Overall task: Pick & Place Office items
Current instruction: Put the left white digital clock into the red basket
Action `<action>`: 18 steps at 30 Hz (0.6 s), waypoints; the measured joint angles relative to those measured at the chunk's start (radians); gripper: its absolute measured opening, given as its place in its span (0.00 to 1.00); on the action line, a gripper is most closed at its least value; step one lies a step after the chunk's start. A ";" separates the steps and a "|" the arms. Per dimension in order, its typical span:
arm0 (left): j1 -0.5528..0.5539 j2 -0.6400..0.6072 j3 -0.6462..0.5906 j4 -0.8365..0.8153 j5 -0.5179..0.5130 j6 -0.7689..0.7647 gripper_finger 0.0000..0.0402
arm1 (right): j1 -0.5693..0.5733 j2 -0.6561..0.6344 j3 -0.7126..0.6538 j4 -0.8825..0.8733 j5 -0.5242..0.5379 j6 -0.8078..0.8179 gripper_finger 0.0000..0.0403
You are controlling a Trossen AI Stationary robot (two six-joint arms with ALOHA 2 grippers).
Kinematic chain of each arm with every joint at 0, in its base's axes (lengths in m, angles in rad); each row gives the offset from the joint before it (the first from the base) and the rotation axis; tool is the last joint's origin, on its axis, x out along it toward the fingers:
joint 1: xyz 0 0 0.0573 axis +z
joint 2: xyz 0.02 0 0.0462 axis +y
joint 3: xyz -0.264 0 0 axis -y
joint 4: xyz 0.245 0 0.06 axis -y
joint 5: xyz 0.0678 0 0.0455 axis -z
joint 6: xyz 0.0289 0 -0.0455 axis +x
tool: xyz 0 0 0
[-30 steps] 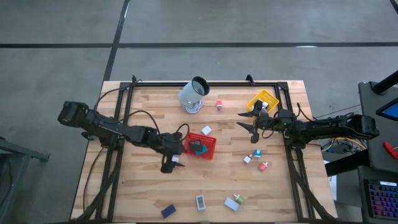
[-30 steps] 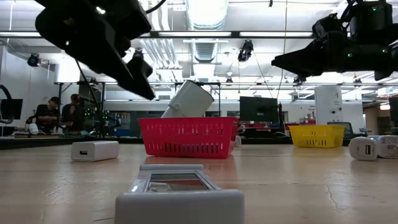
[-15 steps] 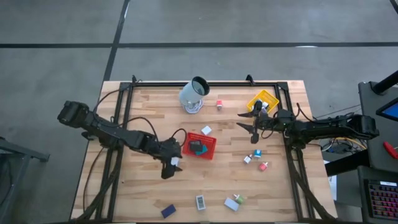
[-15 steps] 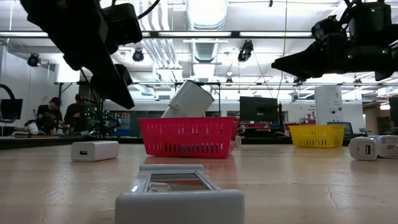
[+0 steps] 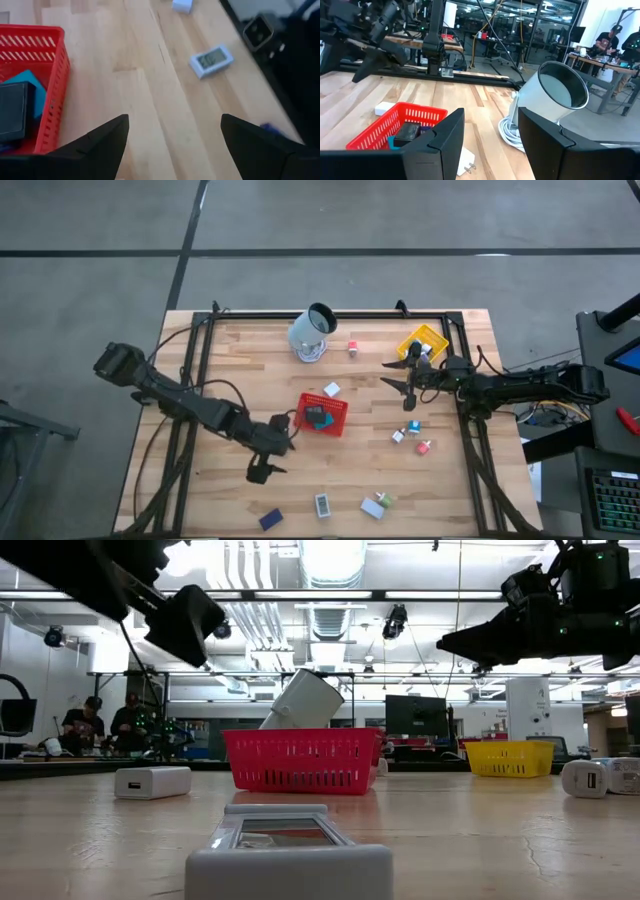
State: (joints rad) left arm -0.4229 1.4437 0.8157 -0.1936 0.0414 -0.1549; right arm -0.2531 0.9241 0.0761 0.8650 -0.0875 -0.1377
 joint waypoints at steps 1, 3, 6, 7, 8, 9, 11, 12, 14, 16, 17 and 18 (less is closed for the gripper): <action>-0.001 0.013 0.009 -0.013 0.000 0.028 0.81 | 0.000 0.000 0.000 0.000 0.000 0.000 0.44; -0.001 0.052 0.034 -0.036 0.002 0.091 0.81 | 0.000 0.000 0.000 0.000 0.000 0.000 0.44; -0.001 0.133 0.094 -0.108 -0.003 0.186 0.81 | 0.000 0.000 0.000 0.001 0.000 0.000 0.44; -0.001 0.165 0.120 -0.143 -0.011 0.218 0.81 | 0.000 0.000 0.000 0.000 0.000 -0.001 0.44; -0.003 0.197 0.147 -0.181 -0.020 0.250 0.81 | 0.000 0.000 0.000 0.001 0.000 0.000 0.44; -0.006 0.228 0.175 -0.221 -0.030 0.281 0.81 | 0.000 0.000 0.000 0.001 0.000 0.000 0.44; -0.014 0.291 0.233 -0.286 -0.056 0.347 0.81 | 0.000 0.000 0.000 0.001 0.000 -0.001 0.44; -0.019 0.321 0.261 -0.316 -0.072 0.380 0.81 | 0.000 0.000 0.000 0.000 0.000 -0.001 0.44; -0.026 0.379 0.321 -0.367 -0.094 0.431 0.81 | 0.000 0.000 0.000 0.001 0.000 -0.001 0.44; -0.027 0.424 0.374 -0.406 -0.108 0.464 0.81 | 0.000 0.000 0.000 0.000 0.000 -0.001 0.44; -0.027 0.441 0.397 -0.420 -0.111 0.475 0.81 | 0.000 0.000 0.000 0.000 0.000 -0.001 0.44; -0.027 0.456 0.420 -0.431 -0.115 0.487 0.81 | 0.000 0.000 0.000 0.000 0.000 0.000 0.44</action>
State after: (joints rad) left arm -0.4500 1.8995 1.2353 -0.6245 -0.0732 0.3322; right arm -0.2534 0.9241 0.0761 0.8650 -0.0872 -0.1380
